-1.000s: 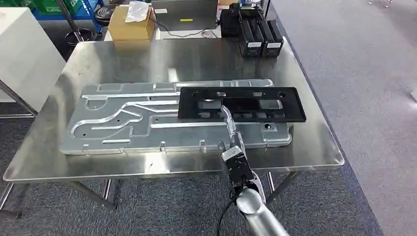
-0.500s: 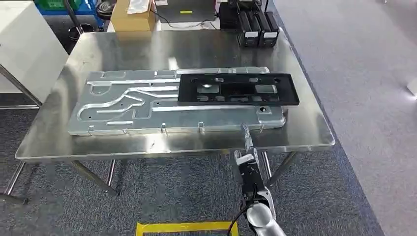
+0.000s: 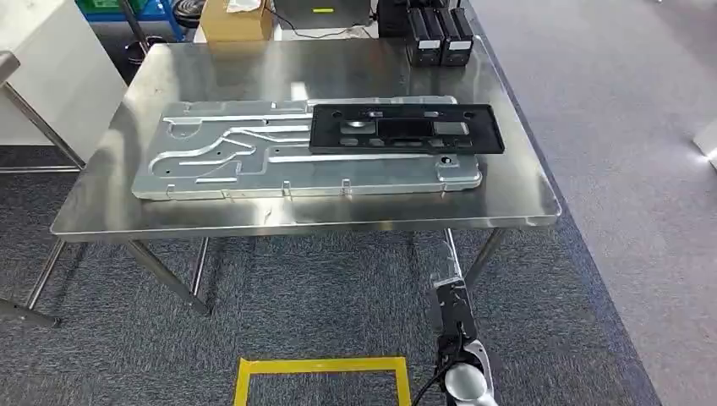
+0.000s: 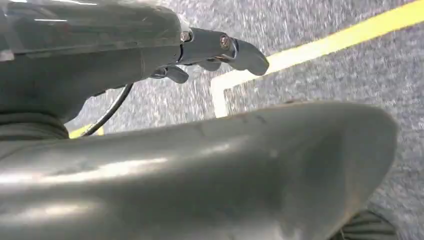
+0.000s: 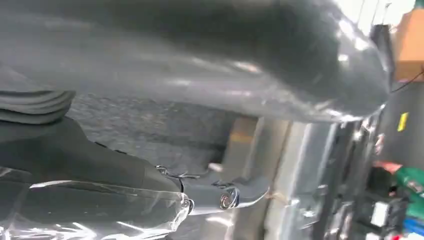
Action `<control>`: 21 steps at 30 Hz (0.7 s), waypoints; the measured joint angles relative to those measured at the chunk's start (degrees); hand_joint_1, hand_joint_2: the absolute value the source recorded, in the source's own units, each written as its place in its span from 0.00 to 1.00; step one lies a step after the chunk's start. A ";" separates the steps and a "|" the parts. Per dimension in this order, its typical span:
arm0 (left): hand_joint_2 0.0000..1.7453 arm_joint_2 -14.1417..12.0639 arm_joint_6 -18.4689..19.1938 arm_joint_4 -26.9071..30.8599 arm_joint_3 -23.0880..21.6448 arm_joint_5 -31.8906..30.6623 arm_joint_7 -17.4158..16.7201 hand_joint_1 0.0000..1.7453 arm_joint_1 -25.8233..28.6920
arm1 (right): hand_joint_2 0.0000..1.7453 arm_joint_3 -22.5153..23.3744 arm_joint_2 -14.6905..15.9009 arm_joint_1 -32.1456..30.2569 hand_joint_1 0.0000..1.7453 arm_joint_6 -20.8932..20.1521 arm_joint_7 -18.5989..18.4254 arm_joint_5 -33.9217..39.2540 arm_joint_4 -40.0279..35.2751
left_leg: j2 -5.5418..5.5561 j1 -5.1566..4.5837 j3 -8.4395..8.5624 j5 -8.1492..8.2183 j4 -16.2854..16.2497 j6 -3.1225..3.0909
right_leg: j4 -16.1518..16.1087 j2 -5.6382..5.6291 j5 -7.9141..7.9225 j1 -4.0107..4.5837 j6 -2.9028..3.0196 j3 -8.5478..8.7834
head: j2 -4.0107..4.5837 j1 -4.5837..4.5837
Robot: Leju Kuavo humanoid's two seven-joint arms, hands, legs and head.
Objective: Take the parts from the cabinet and place them on the table.
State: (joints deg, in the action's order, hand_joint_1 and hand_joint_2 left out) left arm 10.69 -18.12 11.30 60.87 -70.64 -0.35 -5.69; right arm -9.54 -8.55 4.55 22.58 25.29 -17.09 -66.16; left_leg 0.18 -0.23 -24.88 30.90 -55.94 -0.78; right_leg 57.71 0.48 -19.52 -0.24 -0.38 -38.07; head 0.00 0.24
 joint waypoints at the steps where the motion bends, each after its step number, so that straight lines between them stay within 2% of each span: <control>1: 0.00 -0.02 0.11 -0.02 -0.02 -0.02 -0.07 0.00 0.09 | 0.00 0.95 0.00 -0.14 0.00 -0.09 0.00 0.20 0.75 | -0.26 0.50 -0.55 -0.99 0.34 -0.49 | 0.02 -0.15 -0.03 0.06 -0.37 -0.36 | 0.00 0.09; 2: 0.00 -0.09 0.13 -0.02 -0.02 -0.07 -0.20 0.00 0.04 | 0.00 1.89 0.00 -0.23 0.00 -0.28 -0.09 0.55 1.49 | -0.48 0.47 -1.30 -1.69 0.33 -0.87 | 1.14 -0.34 -2.52 -0.27 -0.68 -1.02 | 0.00 0.09; 3: 0.00 -0.17 0.13 -0.02 -0.07 -0.20 -0.26 0.00 0.06 | 0.00 2.76 0.00 -0.22 0.00 -0.46 -0.17 0.70 2.28 | -0.58 0.47 -2.22 -2.39 0.32 -1.42 | 4.01 -0.34 -6.53 -0.38 -0.97 -1.98 | 0.00 -0.18; 4: 0.00 -0.18 0.22 -0.02 -0.15 -0.31 -0.35 0.00 0.06 | 0.00 3.62 0.00 -0.19 0.00 -0.57 -0.24 0.83 3.18 | -0.64 0.43 -3.15 -3.14 0.31 -1.56 | 8.17 -0.34 -10.42 -0.50 -1.35 -3.04 | 0.00 -0.18; 5: 0.00 -0.18 0.22 -0.02 -0.24 -0.37 -0.37 0.00 0.08 | 0.00 4.26 0.00 -0.20 0.00 -0.72 -0.26 0.88 3.98 | -0.67 0.41 -4.03 -3.87 0.24 -1.57 | 12.67 -0.33 -13.12 -0.56 -1.66 -3.98 | 0.00 -0.20; 6: 0.00 -0.20 0.22 -0.02 -0.29 -0.37 -0.39 0.00 0.10 | 0.00 4.71 0.00 -0.24 0.00 -0.81 -0.33 0.90 4.64 | -0.71 0.40 -5.02 -4.63 0.11 -1.50 | 16.33 -0.33 -13.80 -0.64 -1.90 -4.48 | 0.00 -0.20; 7: 0.00 -0.24 0.22 -0.02 -0.31 -0.37 -0.44 0.00 0.12 | 0.00 5.03 0.00 -0.24 0.00 -0.81 -0.48 0.94 5.14 | -0.73 0.41 -6.05 -5.25 -0.06 -1.38 | 18.03 -0.33 -12.48 -0.73 -2.05 -4.14 | 0.00 -0.20; 8: 0.00 -0.26 0.22 -0.02 -0.31 -0.37 -0.52 0.00 0.13 | 0.00 5.41 0.00 -0.20 0.00 -0.74 -0.79 1.12 5.60 | -0.78 0.43 -7.11 -5.79 -0.32 -1.27 | 17.66 -0.33 -10.06 -0.85 -2.14 -2.86 | 0.00 -0.18; 9: 0.00 -0.26 0.22 -0.02 -0.37 -0.42 -0.55 0.00 0.13 | 0.00 6.00 0.00 0.03 0.00 -0.79 -1.05 1.36 6.39 | -0.81 0.44 -8.24 -6.29 -0.71 -1.07 | 15.14 -0.33 -7.58 -1.00 -2.15 -0.32 | 0.00 -0.18; 10: 0.00 -0.26 0.26 -0.02 -0.39 -0.50 -0.63 0.00 0.11 | 0.00 6.80 0.00 0.48 0.00 -0.98 -1.25 1.79 7.64 | -0.80 0.47 -9.14 -6.71 -1.13 -0.87 | 10.80 -0.33 -6.57 -1.09 -2.03 3.23 | 0.00 -0.18; 11: 0.00 -0.26 0.26 0.00 -0.44 -0.48 -0.72 0.00 0.03 | 0.00 7.68 0.00 1.08 0.00 -1.20 -1.23 2.14 8.98 | -0.78 0.47 -9.57 -7.01 -1.61 -0.61 | 5.89 -0.38 -7.59 -1.09 -1.82 7.13 | -0.02 -0.15; 12: 0.00 -0.26 0.22 -0.02 -0.44 -0.42 -0.79 0.00 0.05 | 0.00 8.71 0.00 2.02 0.00 -1.40 -0.96 2.58 10.79 | -0.74 0.20 -10.05 -7.22 -2.04 -0.30 | 0.93 -0.41 -9.66 -0.61 -1.40 10.13 | 0.00 -0.26; 13: 0.00 -0.29 0.17 0.00 -0.44 -0.24 -0.83 0.00 0.03 | 0.00 10.10 0.02 3.19 0.00 -1.68 -0.14 3.32 13.67 | -0.80 0.23 -10.29 -7.70 -2.06 0.17 | -0.22 -0.44 -10.47 -0.55 -0.84 10.63 | 0.00 -0.09; 14: 0.00 -0.31 0.09 -0.02 -0.44 -0.09 -0.92 0.00 -0.04 | 0.00 11.49 0.22 4.38 0.00 -1.90 0.50 3.91 16.66 | -0.87 0.32 -10.55 -8.23 -2.09 0.51 | -0.44 -0.45 -10.49 -0.43 -0.78 10.35 | 0.00 -0.24; 15: 0.00 -0.33 0.09 -0.02 -0.44 -0.02 -0.96 0.00 -0.08 | 0.00 12.97 0.33 5.23 0.00 -1.97 1.09 4.44 19.82 | -0.86 0.35 -10.87 -8.80 -2.08 0.83 | -0.57 -0.45 -10.46 -0.37 -0.40 10.02 | 0.00 -0.18; 16: 0.00 -0.35 0.09 -0.02 -0.42 0.00 -1.03 0.00 0.13 | 0.00 14.17 0.59 5.62 0.00 -1.92 1.69 4.70 22.48 | -0.82 0.21 -11.35 -8.83 -2.20 1.28 | -1.02 -0.28 -9.64 -0.94 0.43 9.52 | 0.00 -0.22; 17: 0.00 -0.42 0.04 -0.02 -0.42 0.00 -1.03 0.00 0.18 | 0.00 14.95 0.78 6.08 0.00 -1.84 1.81 4.81 24.45 | -0.65 0.51 -11.89 -7.12 -3.06 1.48 | -1.05 0.06 -9.03 -0.83 0.80 8.97 | 0.00 -0.18; 18: 0.00 -0.46 0.04 -0.02 -0.40 0.02 -1.09 0.00 0.27 | 0.00 15.78 0.90 6.76 0.00 -1.64 1.73 5.05 26.72 | -0.66 0.54 -12.73 -3.54 -5.45 1.69 | -1.02 0.03 -8.38 -0.74 1.42 8.19 | 0.00 0.02; 19: 0.00 -0.48 0.04 -0.02 -0.39 0.00 -1.18 0.00 0.39 | 0.00 16.52 1.00 7.32 0.00 -1.46 1.44 5.31 28.65 | -0.66 0.58 -13.77 0.05 -9.06 1.80 | -1.00 0.01 -7.74 -0.59 1.72 7.43 | 0.00 0.11; 20: 0.00 -0.48 0.04 -0.02 -0.39 0.00 -1.22 0.00 0.38 | 0.00 17.32 1.18 7.67 0.00 -1.33 1.16 5.47 30.33 | -0.65 0.59 -14.84 2.98 -13.61 1.93 | -0.93 0.01 -7.06 -0.46 1.76 6.54 | 0.00 0.06; 21: 0.00 -0.48 0.04 -0.02 -0.39 0.00 -1.36 0.00 0.35 | 0.00 18.22 1.38 7.82 0.00 -0.98 0.94 5.49 32.03 | -0.65 0.59 -15.62 4.35 -17.88 1.99 | -0.79 0.06 -6.30 -0.30 1.72 5.50 | 0.00 0.09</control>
State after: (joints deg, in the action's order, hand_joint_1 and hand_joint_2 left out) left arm 10.21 -18.08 11.28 60.48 -70.64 -1.70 -5.34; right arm 8.68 -7.17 12.37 21.60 26.23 -11.61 -34.13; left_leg -0.47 0.36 -40.50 35.25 -73.83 1.21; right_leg 56.92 0.54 -25.83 -0.54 1.34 -32.57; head 0.00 0.33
